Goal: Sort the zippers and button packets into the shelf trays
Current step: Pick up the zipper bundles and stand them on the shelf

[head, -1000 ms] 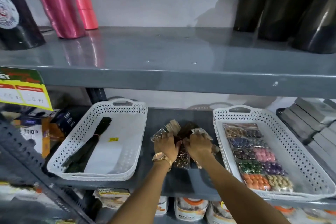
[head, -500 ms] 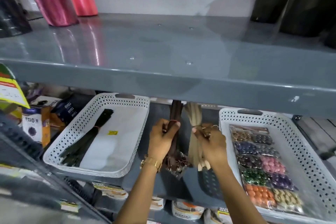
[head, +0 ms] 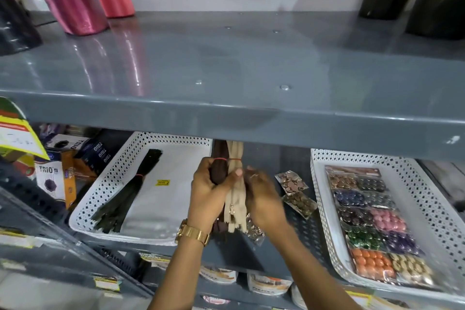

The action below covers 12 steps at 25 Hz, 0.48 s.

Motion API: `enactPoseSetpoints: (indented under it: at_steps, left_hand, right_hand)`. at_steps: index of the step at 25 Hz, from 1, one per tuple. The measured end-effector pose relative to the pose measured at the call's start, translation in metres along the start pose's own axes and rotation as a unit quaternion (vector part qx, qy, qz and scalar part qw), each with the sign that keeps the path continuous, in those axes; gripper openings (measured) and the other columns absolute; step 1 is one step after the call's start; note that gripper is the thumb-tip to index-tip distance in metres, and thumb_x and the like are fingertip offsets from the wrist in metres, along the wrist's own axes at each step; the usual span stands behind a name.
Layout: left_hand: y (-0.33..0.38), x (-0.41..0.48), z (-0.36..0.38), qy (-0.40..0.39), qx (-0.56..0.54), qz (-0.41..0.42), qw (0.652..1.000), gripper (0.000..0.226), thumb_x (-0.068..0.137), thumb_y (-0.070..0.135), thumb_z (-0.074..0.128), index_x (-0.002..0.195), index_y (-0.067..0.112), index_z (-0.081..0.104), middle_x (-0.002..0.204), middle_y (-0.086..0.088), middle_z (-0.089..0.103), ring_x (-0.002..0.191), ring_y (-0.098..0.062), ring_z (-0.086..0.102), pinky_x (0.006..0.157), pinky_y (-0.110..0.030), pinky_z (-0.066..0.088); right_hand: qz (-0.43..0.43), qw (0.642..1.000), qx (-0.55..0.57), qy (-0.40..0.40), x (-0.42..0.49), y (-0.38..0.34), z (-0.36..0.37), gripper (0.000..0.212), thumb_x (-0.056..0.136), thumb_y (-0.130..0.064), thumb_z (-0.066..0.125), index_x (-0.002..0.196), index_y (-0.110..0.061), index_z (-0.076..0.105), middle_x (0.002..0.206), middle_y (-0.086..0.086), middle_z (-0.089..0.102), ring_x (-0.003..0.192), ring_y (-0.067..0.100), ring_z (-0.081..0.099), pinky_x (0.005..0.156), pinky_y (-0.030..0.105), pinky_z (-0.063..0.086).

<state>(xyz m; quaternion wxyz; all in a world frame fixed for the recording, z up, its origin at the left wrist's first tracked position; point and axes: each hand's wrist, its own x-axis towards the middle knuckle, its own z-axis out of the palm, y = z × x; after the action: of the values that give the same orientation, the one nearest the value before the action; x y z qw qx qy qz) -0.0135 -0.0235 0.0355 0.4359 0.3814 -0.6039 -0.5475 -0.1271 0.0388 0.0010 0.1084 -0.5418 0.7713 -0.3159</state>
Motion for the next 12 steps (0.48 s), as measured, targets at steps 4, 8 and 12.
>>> enactPoseSetpoints:
  at_steps: [4,8,12]
  left_hand:
    - [-0.009,0.004,-0.013,0.000,0.021,-0.005,1.000,0.028,0.070,0.020,0.083,0.086,0.029,0.061,0.082,0.007,0.077,0.082,-0.011,0.073,0.067,-0.016,0.056]
    - [-0.018,0.005,-0.017,-0.014,0.046,-0.021,0.999,0.028,0.069,0.027,0.084,0.083,0.032,0.060,0.088,-0.002,0.075,0.088,-0.020,0.070,0.077,-0.033,0.055]
    - [-0.024,0.001,-0.006,-0.039,0.103,-0.037,0.993,0.033,0.070,0.034,0.081,0.090,0.023,0.057,0.093,-0.004,0.073,0.090,-0.019,0.068,0.080,-0.036,0.054]
  right_hand:
    - [-0.097,0.951,-0.279,-0.092,0.000,0.004,0.052,0.093,0.074,-0.048,0.069,0.148,-0.012,0.026,0.156,0.013,0.028,0.144,0.037,0.023,0.119,0.057,0.009]
    - [-0.031,0.943,-0.319,-0.093,0.010,0.035,0.052,0.071,0.091,-0.059,0.021,0.151,-0.024,0.005,0.162,0.006,0.001,0.148,0.032,-0.006,0.110,0.062,-0.023]
    - [0.105,0.955,-0.276,-0.021,-0.004,0.065,0.031,0.073,0.089,-0.067,0.011,0.150,-0.028,0.012,0.162,0.004,0.002,0.148,0.032,-0.010,0.101,0.057,-0.037]
